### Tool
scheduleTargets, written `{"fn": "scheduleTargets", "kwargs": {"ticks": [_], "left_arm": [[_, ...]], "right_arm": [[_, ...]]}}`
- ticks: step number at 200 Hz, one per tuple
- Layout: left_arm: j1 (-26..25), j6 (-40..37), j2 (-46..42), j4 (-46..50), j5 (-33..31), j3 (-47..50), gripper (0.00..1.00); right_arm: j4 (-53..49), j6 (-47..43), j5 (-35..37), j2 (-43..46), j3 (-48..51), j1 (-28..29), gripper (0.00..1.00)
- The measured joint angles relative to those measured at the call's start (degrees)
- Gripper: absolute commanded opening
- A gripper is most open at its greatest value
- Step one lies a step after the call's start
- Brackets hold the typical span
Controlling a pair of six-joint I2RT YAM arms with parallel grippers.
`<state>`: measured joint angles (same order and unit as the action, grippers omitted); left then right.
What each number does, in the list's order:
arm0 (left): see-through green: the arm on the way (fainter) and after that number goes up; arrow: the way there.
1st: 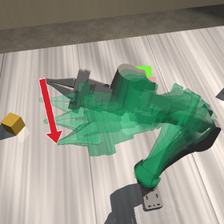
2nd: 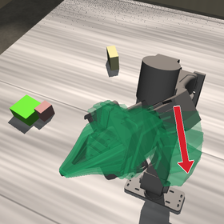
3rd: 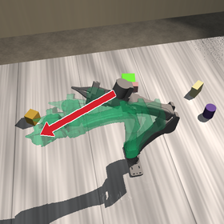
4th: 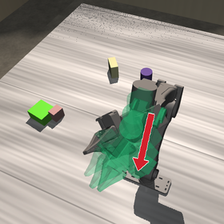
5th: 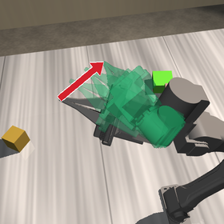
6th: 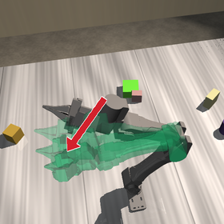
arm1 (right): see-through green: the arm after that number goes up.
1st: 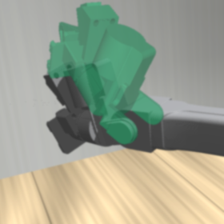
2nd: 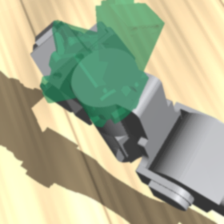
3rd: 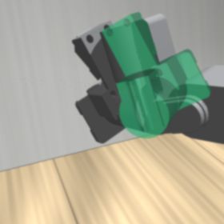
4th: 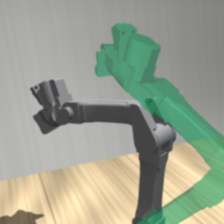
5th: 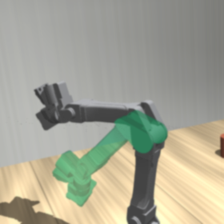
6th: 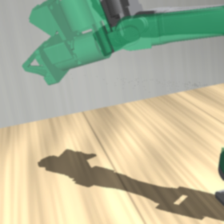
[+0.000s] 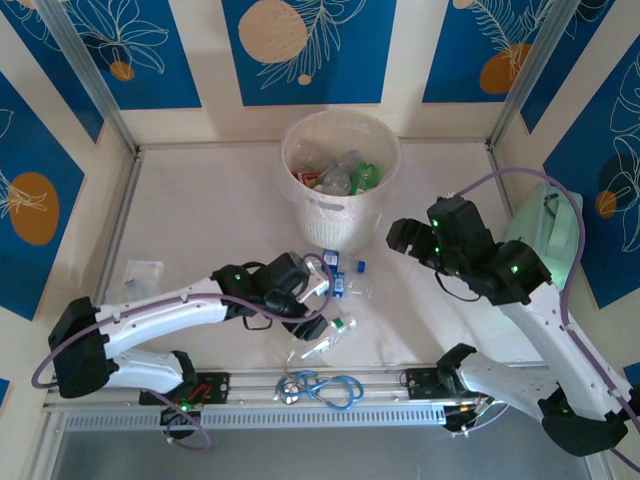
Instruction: Put the plastic bottles in the bin
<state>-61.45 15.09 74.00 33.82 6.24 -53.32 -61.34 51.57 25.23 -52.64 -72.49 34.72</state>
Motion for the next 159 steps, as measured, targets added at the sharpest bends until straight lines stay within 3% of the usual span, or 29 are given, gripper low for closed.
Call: {"fn": "scheduleTargets", "kwargs": {"ticks": [45,77,159], "left_arm": [[-2.1,-5.1,4.3,0.3,-1.0,-1.0,0.88],[-3.1,-7.7,5.5,1.0,-1.2,-1.2,0.96],[-5.6,-11.0,13.2,1.1,-1.9,-2.7,0.95]], "right_arm": [[-0.2,1.5,-1.0,3.5,4.5,-2.9,0.85],[-0.3,2.2,-1.9,5.7,7.1,-4.5,0.85],[-1.0,3.2,-2.8,7.5,9.3,-4.8,0.85]]}}
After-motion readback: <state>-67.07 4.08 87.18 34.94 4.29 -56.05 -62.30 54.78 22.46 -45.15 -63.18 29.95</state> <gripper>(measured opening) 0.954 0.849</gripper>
